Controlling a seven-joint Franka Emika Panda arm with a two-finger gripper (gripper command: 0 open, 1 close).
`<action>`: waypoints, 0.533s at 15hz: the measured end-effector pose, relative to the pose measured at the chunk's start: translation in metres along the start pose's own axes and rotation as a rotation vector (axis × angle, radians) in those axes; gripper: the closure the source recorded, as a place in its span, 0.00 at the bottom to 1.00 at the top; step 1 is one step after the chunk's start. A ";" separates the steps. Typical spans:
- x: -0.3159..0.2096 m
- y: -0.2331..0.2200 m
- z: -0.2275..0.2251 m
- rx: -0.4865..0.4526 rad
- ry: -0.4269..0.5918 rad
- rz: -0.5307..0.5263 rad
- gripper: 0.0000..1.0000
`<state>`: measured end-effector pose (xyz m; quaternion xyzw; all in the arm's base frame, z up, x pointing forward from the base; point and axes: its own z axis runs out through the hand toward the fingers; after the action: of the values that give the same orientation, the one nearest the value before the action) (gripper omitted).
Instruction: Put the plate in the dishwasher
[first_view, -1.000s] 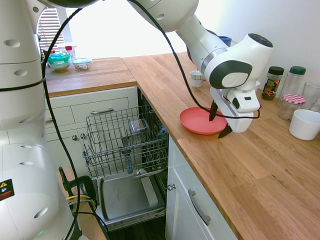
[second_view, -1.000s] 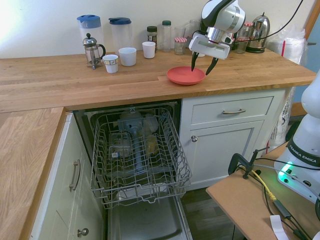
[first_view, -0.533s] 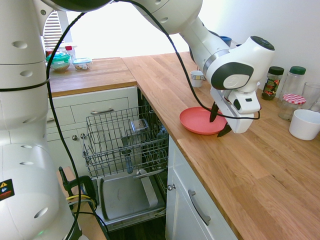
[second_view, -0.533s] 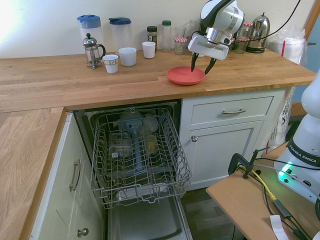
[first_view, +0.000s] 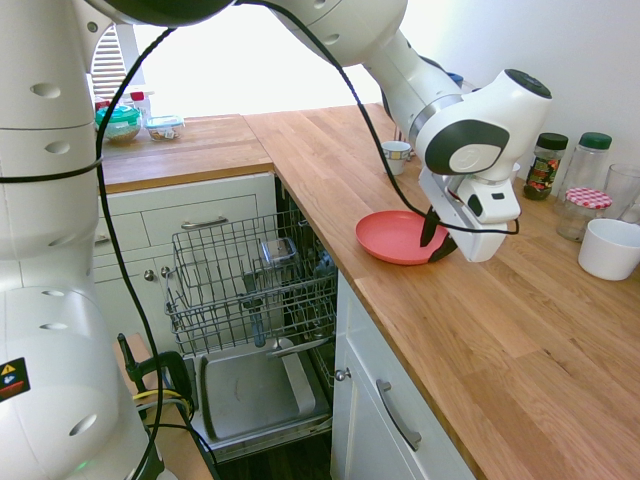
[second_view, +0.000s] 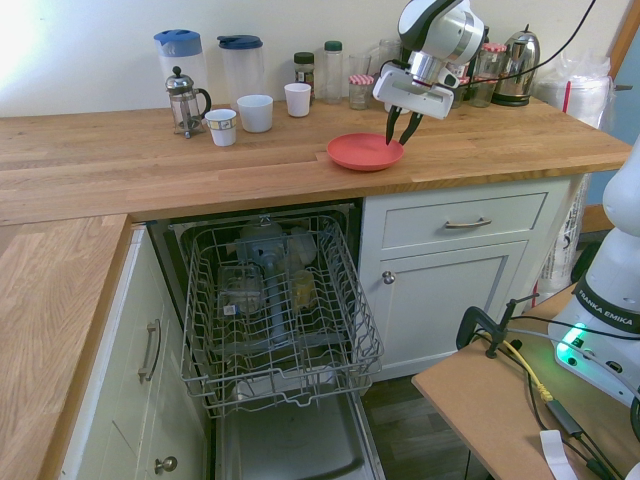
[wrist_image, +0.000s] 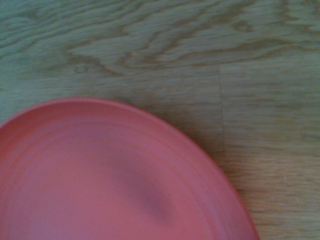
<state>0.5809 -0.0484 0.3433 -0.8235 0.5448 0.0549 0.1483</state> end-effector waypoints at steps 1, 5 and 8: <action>0.000 0.000 0.001 -0.002 -0.004 -0.003 1.00; 0.003 0.001 0.009 -0.011 -0.018 -0.019 1.00; 0.003 -0.002 0.008 0.003 -0.025 -0.045 1.00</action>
<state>0.5843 -0.0479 0.3349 -0.8346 0.5243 0.0611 0.1574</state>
